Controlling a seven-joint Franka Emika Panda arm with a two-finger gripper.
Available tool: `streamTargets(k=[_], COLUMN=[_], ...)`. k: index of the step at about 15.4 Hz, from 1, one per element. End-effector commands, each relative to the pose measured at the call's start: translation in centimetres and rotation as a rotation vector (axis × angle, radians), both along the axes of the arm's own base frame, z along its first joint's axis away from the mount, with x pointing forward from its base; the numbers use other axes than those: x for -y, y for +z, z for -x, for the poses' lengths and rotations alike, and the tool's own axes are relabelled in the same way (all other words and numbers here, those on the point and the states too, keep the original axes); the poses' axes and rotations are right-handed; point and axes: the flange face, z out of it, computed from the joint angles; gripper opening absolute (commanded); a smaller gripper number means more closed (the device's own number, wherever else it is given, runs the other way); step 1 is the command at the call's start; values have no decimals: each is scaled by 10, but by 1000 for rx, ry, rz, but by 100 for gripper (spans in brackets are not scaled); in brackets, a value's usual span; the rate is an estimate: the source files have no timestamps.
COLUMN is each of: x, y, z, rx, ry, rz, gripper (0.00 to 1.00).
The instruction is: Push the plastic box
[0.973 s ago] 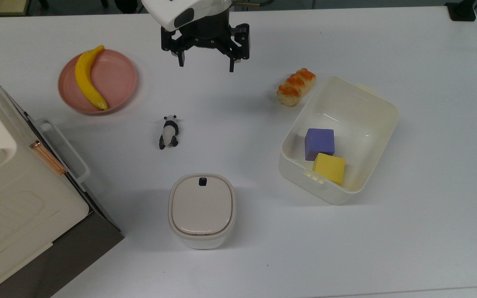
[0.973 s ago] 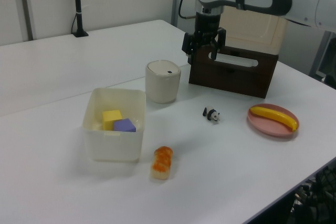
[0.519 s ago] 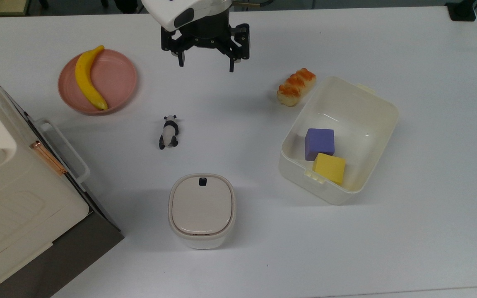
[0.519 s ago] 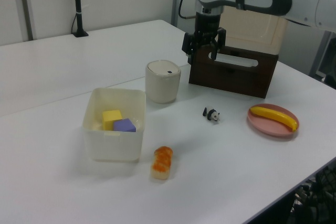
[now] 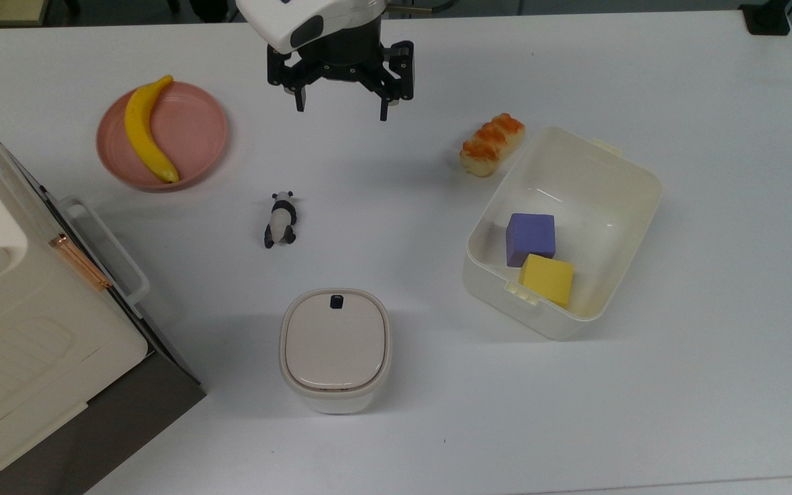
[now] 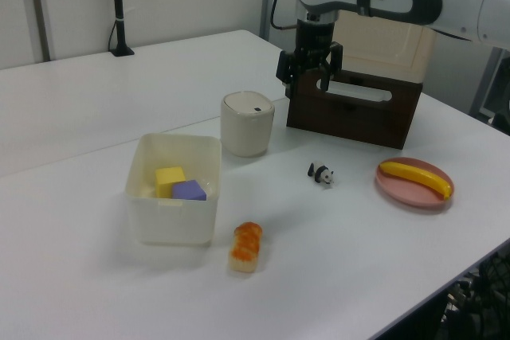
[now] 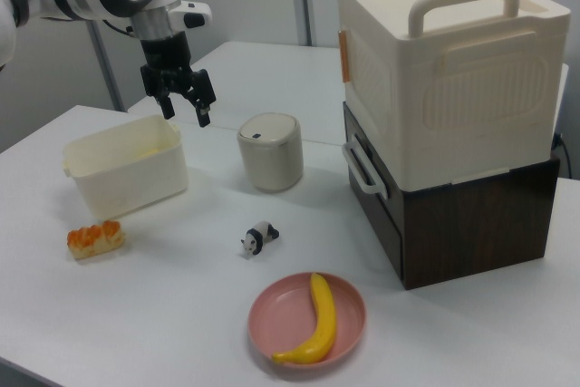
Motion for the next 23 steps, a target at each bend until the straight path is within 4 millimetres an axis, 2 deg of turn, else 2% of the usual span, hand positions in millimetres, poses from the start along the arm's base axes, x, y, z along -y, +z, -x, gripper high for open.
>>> streamTargets(k=[1, 6, 12, 15, 18, 20, 23], x=[-4, -5, -12, -43, -60, -73, -94], y=[-5, -8, -10, -33, -46, -55, -82], z=[5, 6, 6, 9, 11, 11, 6], rx=[-12, -19, -28, -86, -129, -150, -183], ry=[4, 18, 115, 415, 717, 839, 931], rz=[15, 17, 6, -1, -15, -22, -32], gripper=[100, 100, 100, 100, 100, 100, 100])
